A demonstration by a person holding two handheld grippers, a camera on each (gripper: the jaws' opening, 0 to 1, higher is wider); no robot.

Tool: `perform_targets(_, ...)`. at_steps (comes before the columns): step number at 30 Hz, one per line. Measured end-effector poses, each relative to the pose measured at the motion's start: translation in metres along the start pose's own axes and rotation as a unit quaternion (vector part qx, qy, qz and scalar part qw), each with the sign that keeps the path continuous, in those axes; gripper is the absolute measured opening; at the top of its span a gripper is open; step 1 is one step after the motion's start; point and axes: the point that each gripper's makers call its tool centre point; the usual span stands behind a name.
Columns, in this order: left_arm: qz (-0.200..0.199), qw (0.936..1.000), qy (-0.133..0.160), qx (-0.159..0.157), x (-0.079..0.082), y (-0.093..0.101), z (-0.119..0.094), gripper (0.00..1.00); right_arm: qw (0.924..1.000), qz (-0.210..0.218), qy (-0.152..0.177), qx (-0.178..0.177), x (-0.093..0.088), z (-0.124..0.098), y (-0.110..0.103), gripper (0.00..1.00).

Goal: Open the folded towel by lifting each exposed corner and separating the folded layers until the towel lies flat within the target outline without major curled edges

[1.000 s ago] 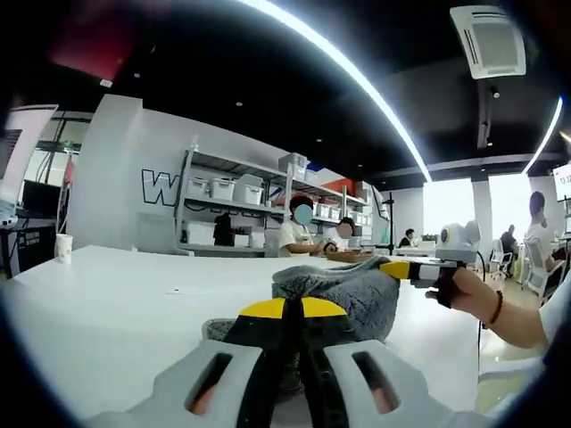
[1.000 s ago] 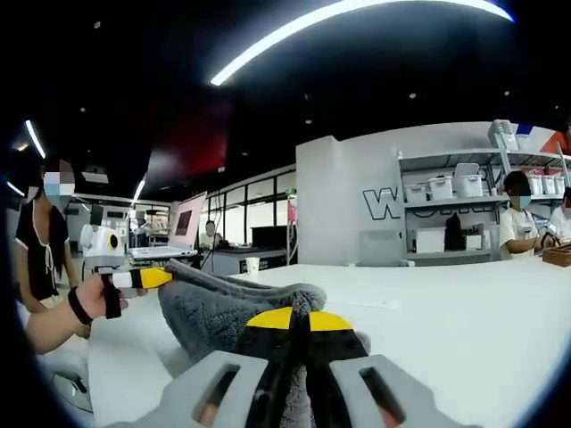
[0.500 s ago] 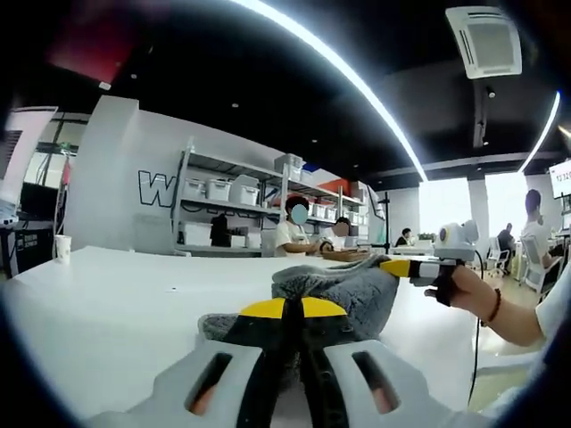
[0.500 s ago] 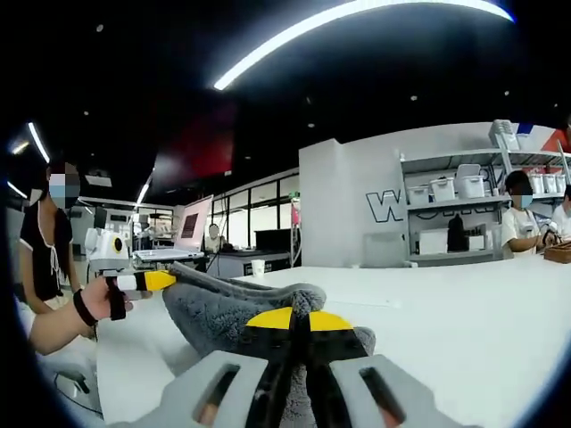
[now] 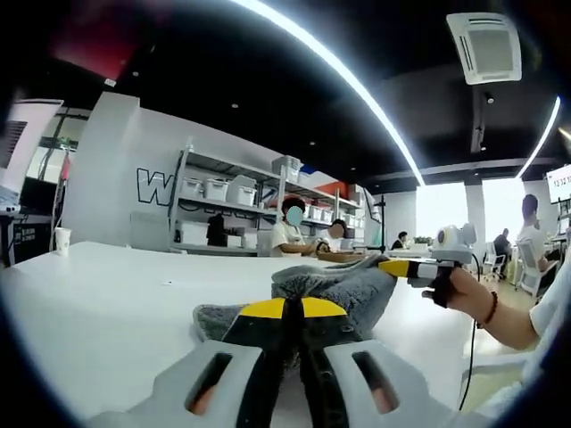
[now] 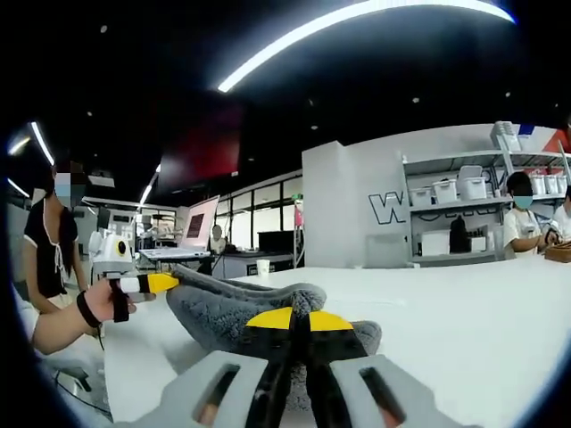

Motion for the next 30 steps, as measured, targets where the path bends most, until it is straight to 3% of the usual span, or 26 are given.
perform_targets(7,-0.009,1.0000,0.004,-0.003,-0.006,0.003,-0.005,0.03,1.0000,0.001,0.002,0.000,-0.002,-0.003,-0.002,0.00)
perform_targets(13,0.010,0.9999,0.000,-0.009,-0.007,0.008,-0.010,0.03,0.9999,0.014,0.000,0.005,-0.005,-0.009,-0.005,0.00)
perform_targets(30,0.023,0.9994,-0.012,-0.023,-0.018,0.020,-0.025,0.03,1.0000,-0.003,-0.003,0.008,-0.016,-0.024,-0.016,0.00)
Point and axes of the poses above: the point that each gripper's makers call its tool centre point, and the gripper's own axes: z roughly forward along the fingers, y roughly to its right, x roughly out of its top, and after that the axes turned 7 degrees about -x, right-handed
